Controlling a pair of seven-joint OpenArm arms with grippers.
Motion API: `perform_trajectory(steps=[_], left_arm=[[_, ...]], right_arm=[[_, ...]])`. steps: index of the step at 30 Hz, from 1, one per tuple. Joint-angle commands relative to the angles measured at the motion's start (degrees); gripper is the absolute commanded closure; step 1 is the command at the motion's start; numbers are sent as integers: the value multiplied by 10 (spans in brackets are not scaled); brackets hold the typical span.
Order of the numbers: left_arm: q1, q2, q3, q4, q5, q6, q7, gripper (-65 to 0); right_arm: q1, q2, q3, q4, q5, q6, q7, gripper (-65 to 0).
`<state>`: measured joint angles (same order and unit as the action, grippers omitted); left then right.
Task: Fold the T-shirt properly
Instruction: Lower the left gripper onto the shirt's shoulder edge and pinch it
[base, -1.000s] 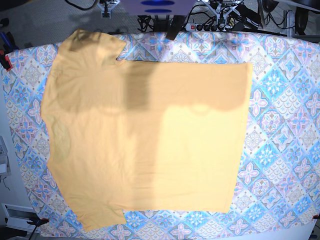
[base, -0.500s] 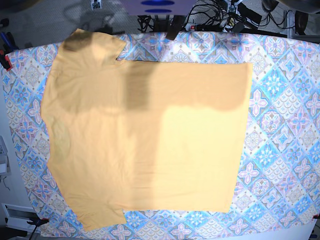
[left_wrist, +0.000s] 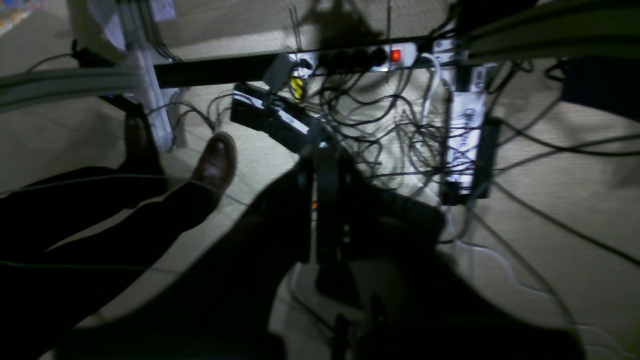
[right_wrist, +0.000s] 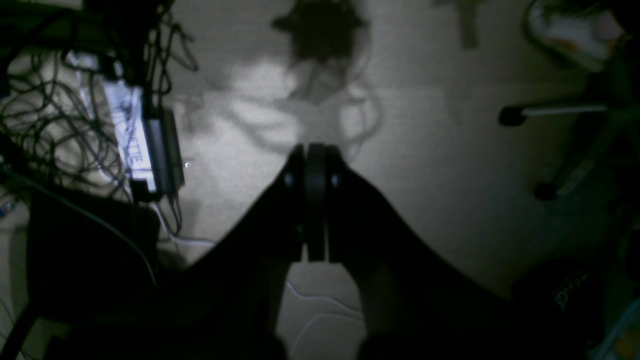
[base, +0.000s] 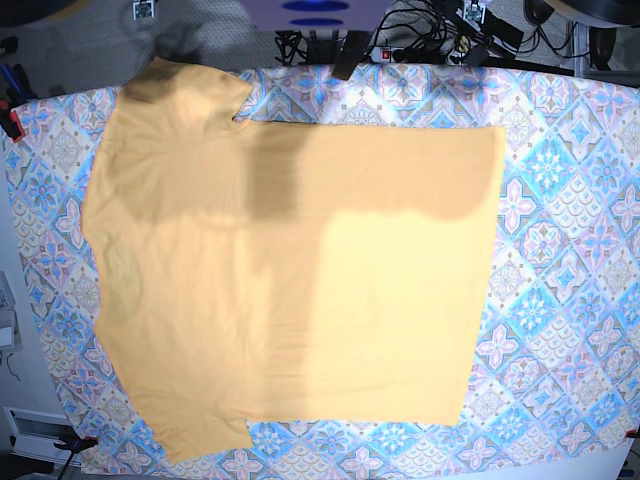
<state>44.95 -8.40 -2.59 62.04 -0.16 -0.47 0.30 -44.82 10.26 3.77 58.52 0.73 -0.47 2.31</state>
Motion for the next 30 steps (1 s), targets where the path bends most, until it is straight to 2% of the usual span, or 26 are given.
perform_trajectory(steps=[1, 8, 16, 18, 26, 30], left_arm=[[20, -4, -12, 22, 2, 6, -9, 0], [65, -5, -34, 116, 3, 6, -9, 0], [117, -15, -37, 275, 6, 6, -4, 0], [122, -27, -37, 308, 28, 6, -4, 0], [100, -25, -49, 379, 166, 6, -3, 0], [68, -25, -56, 384, 151, 6, 7, 0]], right_arm=[[-21, 3, 7, 13, 1, 0, 6, 0], [-60, 3, 32, 75, 1, 0, 6, 0], [-86, 3, 57, 133, 0, 0, 5, 0], [-96, 3, 65, 152, 0, 0, 4, 0], [-114, 3, 83, 219, 0, 0, 2, 0], [-113, 3, 83, 224, 0, 0, 1, 0]])
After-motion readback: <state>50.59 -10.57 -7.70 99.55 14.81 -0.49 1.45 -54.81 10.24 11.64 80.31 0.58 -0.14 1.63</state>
